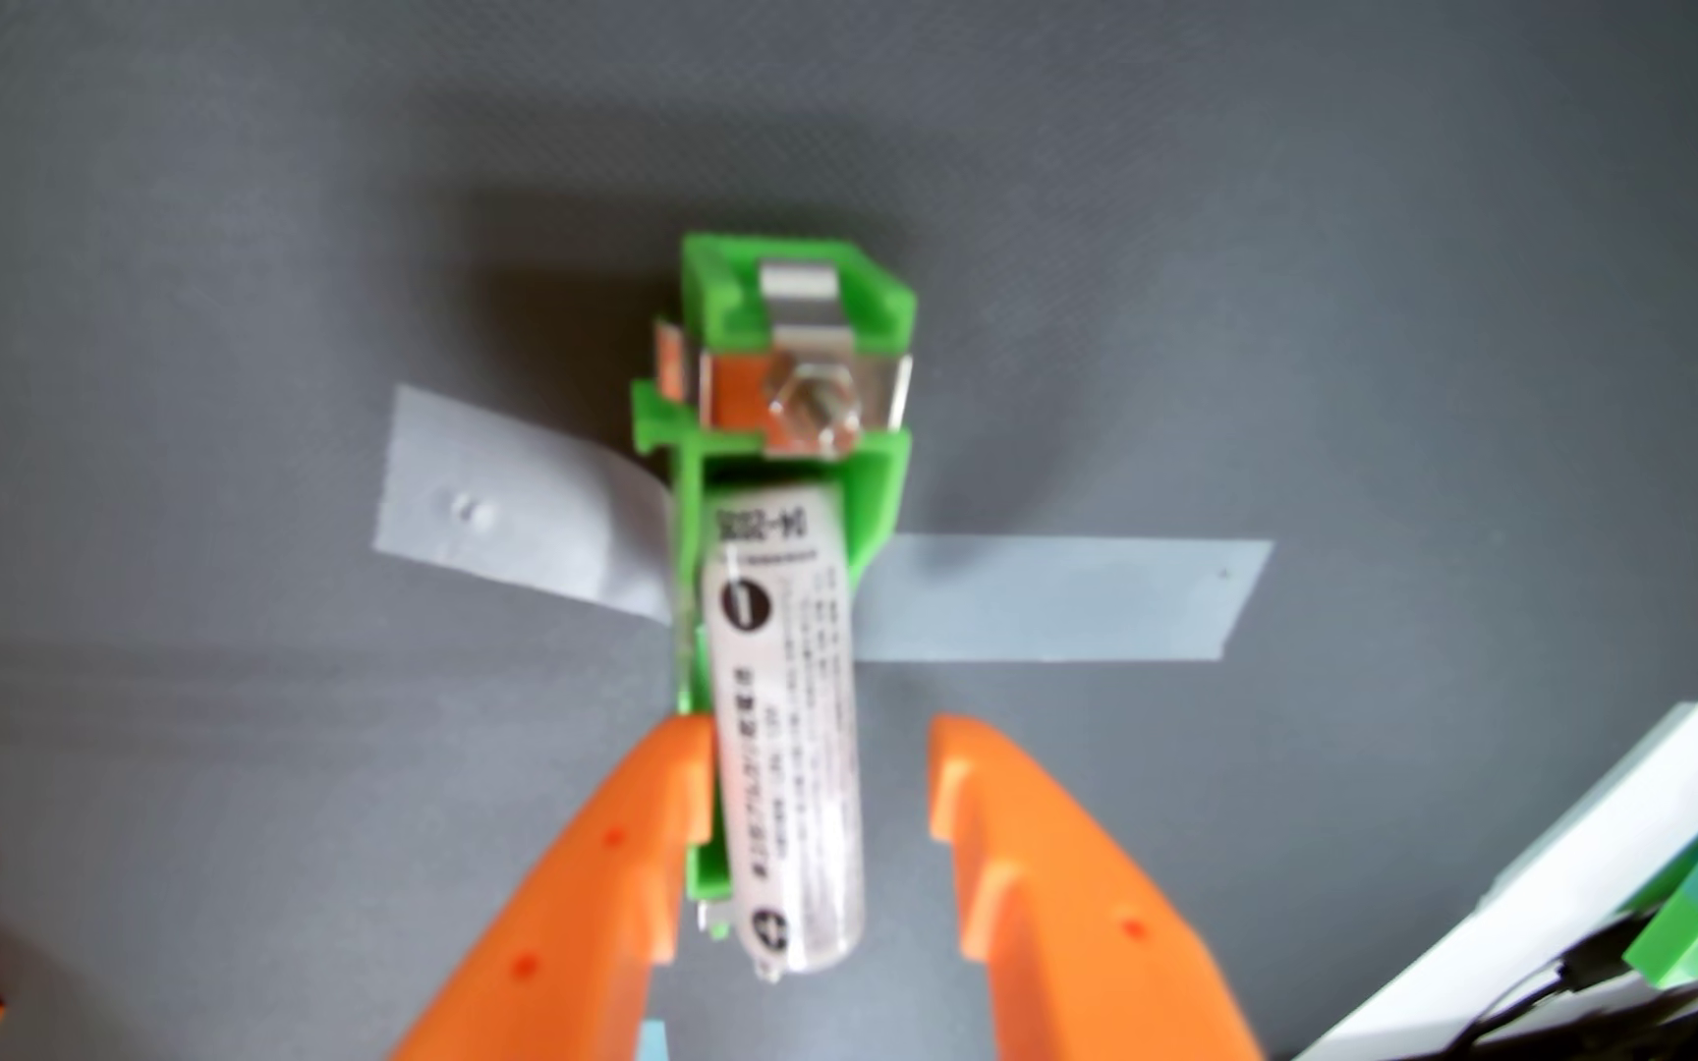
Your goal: Insert Battery
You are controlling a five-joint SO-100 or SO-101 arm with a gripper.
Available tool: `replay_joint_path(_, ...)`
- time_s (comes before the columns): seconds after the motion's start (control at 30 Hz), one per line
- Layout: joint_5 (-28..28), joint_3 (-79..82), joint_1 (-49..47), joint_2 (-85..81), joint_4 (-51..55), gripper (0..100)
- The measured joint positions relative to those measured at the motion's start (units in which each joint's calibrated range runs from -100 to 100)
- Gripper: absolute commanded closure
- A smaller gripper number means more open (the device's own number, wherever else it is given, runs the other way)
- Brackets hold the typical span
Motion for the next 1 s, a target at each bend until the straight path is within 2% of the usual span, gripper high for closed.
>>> replay_joint_path(0.2,0.0,-0.8,-0.1,0.1,0.7,88)
replay_joint_path(0.7,0.0,-9.3,-0.1,0.1,11.2,88)
replay_joint_path(1.0,0.0,-9.4,-0.1,0.1,11.6,88)
